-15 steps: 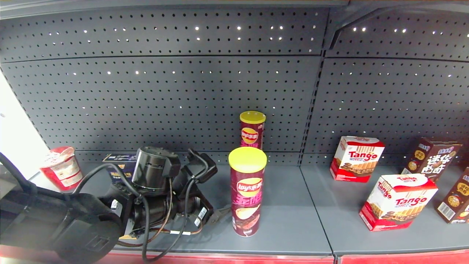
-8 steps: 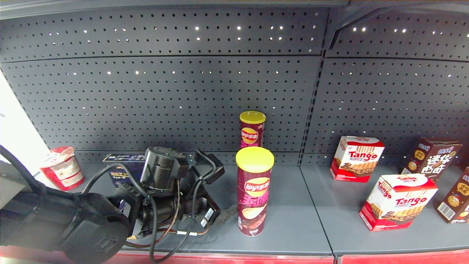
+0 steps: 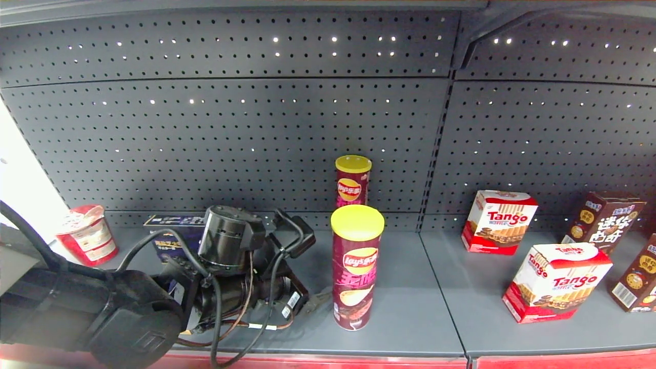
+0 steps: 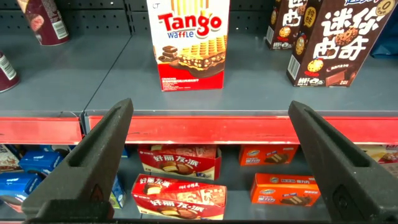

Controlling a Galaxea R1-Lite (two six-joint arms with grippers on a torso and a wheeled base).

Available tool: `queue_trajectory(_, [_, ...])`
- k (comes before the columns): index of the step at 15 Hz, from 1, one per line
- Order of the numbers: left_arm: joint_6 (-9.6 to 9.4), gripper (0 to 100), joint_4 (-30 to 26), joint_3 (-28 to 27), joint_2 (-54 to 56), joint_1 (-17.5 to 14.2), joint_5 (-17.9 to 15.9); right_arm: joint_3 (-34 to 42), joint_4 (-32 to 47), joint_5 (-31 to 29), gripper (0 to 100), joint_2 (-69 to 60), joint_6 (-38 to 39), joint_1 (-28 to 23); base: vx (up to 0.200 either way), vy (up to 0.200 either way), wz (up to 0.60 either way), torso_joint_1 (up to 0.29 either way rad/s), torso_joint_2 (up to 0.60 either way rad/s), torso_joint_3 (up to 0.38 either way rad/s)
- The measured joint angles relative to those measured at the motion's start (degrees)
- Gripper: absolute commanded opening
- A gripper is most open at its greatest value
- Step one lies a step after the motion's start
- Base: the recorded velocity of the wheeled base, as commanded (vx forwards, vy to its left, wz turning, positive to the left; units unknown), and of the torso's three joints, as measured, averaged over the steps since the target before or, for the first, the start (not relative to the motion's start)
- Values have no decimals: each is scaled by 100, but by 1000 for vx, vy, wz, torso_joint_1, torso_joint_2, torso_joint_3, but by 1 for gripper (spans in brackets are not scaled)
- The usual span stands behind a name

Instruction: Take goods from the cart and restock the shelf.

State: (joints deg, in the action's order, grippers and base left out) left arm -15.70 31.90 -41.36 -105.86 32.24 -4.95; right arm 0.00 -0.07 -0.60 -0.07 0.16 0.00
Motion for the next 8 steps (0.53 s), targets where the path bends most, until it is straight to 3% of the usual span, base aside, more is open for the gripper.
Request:
queue_trajectory(4, [22, 100, 0, 21, -30, 52, 6, 0, 0, -2, 100, 0, 2, 0, 0, 0, 0, 0, 0, 0])
queue_trajectory(8, [189, 100, -5, 63, 18, 16, 115, 0, 0, -2, 100, 0, 2, 0, 0, 0, 0, 0, 0, 0])
